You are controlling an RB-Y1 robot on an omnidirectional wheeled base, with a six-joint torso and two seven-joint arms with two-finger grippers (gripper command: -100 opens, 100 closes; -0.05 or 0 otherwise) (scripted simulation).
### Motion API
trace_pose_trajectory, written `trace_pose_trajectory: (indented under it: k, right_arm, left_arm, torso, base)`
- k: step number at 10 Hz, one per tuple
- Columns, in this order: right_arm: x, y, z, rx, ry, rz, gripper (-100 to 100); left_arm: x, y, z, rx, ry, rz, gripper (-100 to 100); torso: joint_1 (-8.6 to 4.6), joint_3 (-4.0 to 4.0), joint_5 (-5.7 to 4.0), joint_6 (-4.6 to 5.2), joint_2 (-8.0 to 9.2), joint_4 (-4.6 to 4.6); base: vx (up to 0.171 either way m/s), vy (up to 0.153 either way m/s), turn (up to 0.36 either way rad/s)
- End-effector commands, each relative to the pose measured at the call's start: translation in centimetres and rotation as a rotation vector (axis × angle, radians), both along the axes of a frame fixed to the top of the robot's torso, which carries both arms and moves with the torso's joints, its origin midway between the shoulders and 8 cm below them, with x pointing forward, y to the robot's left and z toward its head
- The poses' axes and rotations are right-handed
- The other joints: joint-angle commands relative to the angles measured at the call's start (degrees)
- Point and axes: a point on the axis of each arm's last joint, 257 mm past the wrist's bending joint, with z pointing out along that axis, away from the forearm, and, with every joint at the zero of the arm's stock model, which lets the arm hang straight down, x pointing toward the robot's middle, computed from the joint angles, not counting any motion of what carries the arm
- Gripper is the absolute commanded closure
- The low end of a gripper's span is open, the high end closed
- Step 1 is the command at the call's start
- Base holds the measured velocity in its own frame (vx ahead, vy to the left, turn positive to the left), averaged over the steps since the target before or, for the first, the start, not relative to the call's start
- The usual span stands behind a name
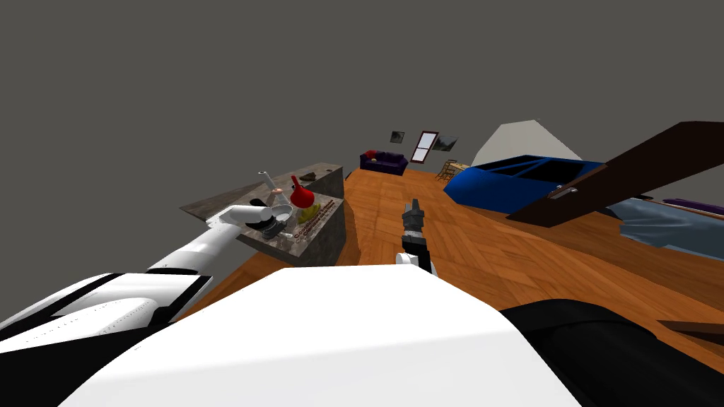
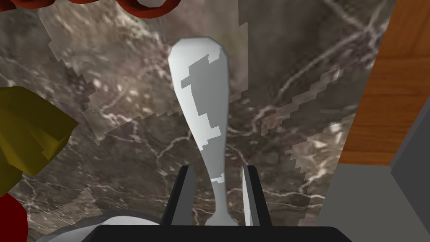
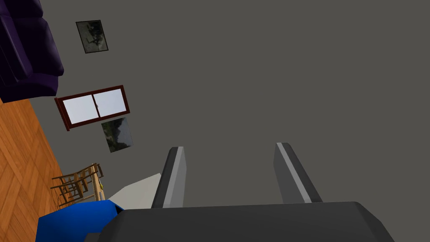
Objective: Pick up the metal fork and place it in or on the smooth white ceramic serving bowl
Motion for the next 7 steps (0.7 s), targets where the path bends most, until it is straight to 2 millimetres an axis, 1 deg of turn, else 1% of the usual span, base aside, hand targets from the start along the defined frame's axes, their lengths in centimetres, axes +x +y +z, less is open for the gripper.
trace_pose_trajectory:
  k: [1,2,3,4,5,6,7]
  right_arm:
    - [0.0,0.0,0.0,0.0,0.0,0.0,0]
    - [0.0,0.0,0.0,0.0,0.0,0.0,0]
    - [0.0,0.0,0.0,0.0,0.0,0.0,0]
    - [0.0,0.0,0.0,0.0,0.0,0.0,0]
    - [0.0,0.0,0.0,0.0,0.0,0.0,0]
    - [0.0,0.0,0.0,0.0,0.0,0.0,0]
    - [0.0,0.0,0.0,0.0,0.0,0.0,0]
  left_arm:
    - [0.0,0.0,0.0,0.0,0.0,0.0,0]
    - [0.1,0.0,1.3,0.0,0.0,-0.008,100]
    - [0.0,0.0,0.7,0.0,0.0,-0.004,100]
    - [-0.1,0.0,0.7,-0.001,0.003,-0.004,0]
    - [1.7,1.2,3.1,0.026,-0.048,0.001,100]
    - [1.7,1.2,3.1,0.026,-0.048,0.001,100]
    - [2.4,1.7,4.0,0.035,-0.067,0.006,100]
  torso:
    - [0.0,0.0,0.0,0.0,0.0,0.0]
    - [0.0,0.0,0.0,0.0,-0.01,0.0]
    - [-0.1,0.03,-0.09,-0.01,-0.01,0.06]
    - [-0.13,0.05,-0.11,0.03,0.02,0.08]
    - [-0.13,0.07,-0.13,0.04,0.04,0.11]
    - [-0.41,0.17,-0.25,0.05,0.16,0.19]
    - [-0.55,0.22,-0.29,0.14,0.22,0.24]
  base:
    - [0.0,0.0,0.0]
    - [0.007,-0.023,0.044]
    - [0.006,-0.014,0.018]
    - [0.0,0.0,0.0]
    - [-0.034,-0.083,0.033]
    - [-0.048,-0.094,0.044]
    - [-0.052,-0.093,0.02]
